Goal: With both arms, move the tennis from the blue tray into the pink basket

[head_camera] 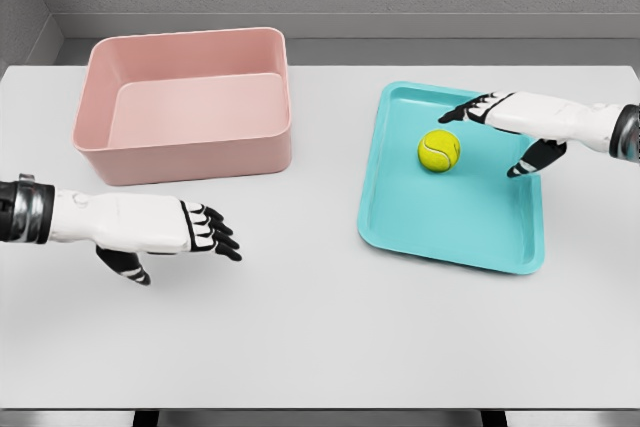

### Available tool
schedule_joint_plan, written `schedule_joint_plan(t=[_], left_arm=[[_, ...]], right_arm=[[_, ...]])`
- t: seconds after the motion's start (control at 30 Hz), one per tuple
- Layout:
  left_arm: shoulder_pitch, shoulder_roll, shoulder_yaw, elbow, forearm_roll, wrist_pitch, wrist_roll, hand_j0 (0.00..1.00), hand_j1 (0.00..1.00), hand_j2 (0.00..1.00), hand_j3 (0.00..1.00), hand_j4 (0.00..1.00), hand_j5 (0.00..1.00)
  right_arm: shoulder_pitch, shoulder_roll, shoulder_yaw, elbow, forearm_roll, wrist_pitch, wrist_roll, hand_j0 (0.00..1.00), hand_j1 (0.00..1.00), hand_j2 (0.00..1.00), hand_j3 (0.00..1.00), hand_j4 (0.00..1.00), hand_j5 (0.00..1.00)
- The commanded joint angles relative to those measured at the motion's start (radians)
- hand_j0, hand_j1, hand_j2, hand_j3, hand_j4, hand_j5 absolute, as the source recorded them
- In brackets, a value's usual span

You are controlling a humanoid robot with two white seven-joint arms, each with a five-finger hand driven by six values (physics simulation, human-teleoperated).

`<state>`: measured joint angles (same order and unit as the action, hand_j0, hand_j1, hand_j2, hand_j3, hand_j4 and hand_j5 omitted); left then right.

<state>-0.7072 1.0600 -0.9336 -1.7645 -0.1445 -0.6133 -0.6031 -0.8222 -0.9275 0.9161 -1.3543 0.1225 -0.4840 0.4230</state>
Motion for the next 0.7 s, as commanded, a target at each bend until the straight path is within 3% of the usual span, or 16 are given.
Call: schedule_joint_plan(t=[0.0,0.2,0.67], left_arm=[[0.0,0.003,0.004,0.0,0.005,0.002,0.0,1.0,1.0,1.0,1.0,1.0,1.0],[-0.005,0.011,0.01,-0.001,0.005,0.002,0.0,1.0,1.0,1.0,1.0,1.0,1.0],[0.003,0.066,0.013,0.0,0.003,0.002,0.0,1.0,1.0,1.0,1.0,1.0,1.0]], right_arm=[[0.0,0.033,0.0,0.04,-0.001,0.001,0.0,1.0,1.0,1.0,1.0,1.0,1.0],[-0.018,0.128,-0.002,0.169,0.051,0.001,-0.003,1.0,1.0,1.0,1.0,1.0,1.0],[-0.034,0.251,0.018,0.259,0.132,0.005,0.0,1.0,1.0,1.0,1.0,1.0,1.0]])
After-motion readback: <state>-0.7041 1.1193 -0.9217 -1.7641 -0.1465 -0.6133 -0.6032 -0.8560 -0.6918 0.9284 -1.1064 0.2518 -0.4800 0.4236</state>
